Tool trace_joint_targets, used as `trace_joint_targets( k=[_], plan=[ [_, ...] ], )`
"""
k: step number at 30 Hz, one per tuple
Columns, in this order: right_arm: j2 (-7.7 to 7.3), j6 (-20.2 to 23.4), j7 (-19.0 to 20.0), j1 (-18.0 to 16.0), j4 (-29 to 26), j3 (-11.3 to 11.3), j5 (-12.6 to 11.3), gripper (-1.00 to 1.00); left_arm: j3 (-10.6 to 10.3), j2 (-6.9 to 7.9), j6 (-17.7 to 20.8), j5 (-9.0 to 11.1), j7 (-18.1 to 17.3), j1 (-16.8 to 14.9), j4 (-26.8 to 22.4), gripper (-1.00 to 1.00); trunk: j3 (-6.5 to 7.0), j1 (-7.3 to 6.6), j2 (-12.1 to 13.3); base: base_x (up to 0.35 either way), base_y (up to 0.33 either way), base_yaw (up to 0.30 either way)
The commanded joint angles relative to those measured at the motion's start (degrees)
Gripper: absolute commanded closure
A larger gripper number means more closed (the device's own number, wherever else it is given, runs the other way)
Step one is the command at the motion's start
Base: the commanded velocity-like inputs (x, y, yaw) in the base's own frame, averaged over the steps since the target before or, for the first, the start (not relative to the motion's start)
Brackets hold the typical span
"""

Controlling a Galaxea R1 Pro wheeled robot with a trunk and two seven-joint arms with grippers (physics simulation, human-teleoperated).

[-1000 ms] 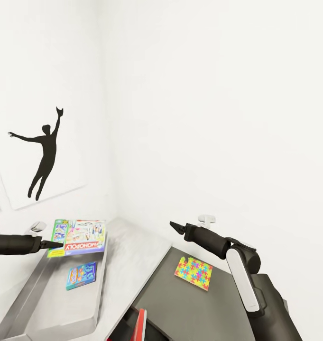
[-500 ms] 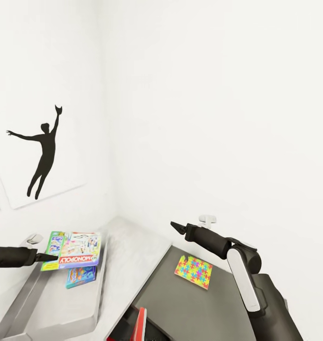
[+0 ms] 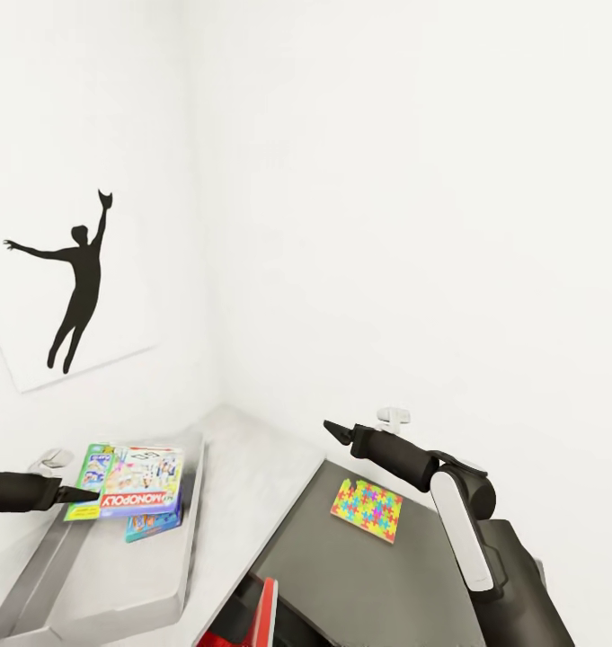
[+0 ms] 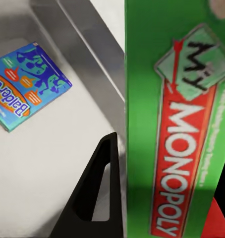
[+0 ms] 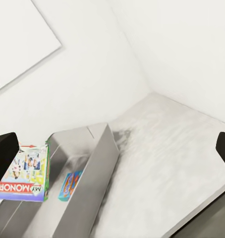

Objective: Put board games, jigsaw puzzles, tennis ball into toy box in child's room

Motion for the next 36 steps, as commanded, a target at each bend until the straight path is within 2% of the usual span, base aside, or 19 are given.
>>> trace_joint_targets(
  k=[1, 3, 8, 12, 17, 36],
  plan=[
    [0.05, 0.27, 0.19, -0.02, -0.02, -0.07, 0.05, -1.00, 0.35, -0.13, 0.62, -1.83, -0.45, -0.04, -0.05, 1.00, -0.12, 0.02, -0.05, 0.000, 0.000, 0.000],
    [0.07, 0.27, 0.22, -0.02, -0.02, -0.07, 0.05, -1.00, 0.49, -0.31, 0.64, -4.26, -0.39, -0.04, -0.05, 1.00, -0.31, 0.02, -0.05, 0.000, 0.000, 0.000],
    [0.06, 0.27, 0.26, -0.02, -0.02, -0.07, 0.05, -1.00, 0.61, -0.57, 0.64, -6.26, 0.73, -0.04, -0.05, 1.00, -0.77, 0.02, -0.05, 0.000, 0.000, 0.000],
    [0.07, 0.27, 0.26, -0.02, -0.02, -0.07, 0.05, -1.00, 0.72, -0.69, 0.67, -6.53, 3.59, -0.04, -0.05, 1.00, -1.15, 0.02, -0.05, 0.000, 0.000, 0.000],
    [0.04, 0.27, 0.26, -0.02, -0.02, -0.07, 0.05, -1.00, 0.72, -0.87, 0.65, -6.64, 4.95, -0.04, 0.10, 1.00, -1.62, 0.02, -0.05, 0.000, 0.000, 0.000],
    [0.01, 0.27, 0.27, -0.02, -0.01, -0.07, 0.05, -1.00, 0.61, -2.41, 0.56, -6.85, 5.18, -0.04, 1.71, 1.00, -3.39, 0.02, -0.05, 0.000, 0.000, 0.000]
  ],
)
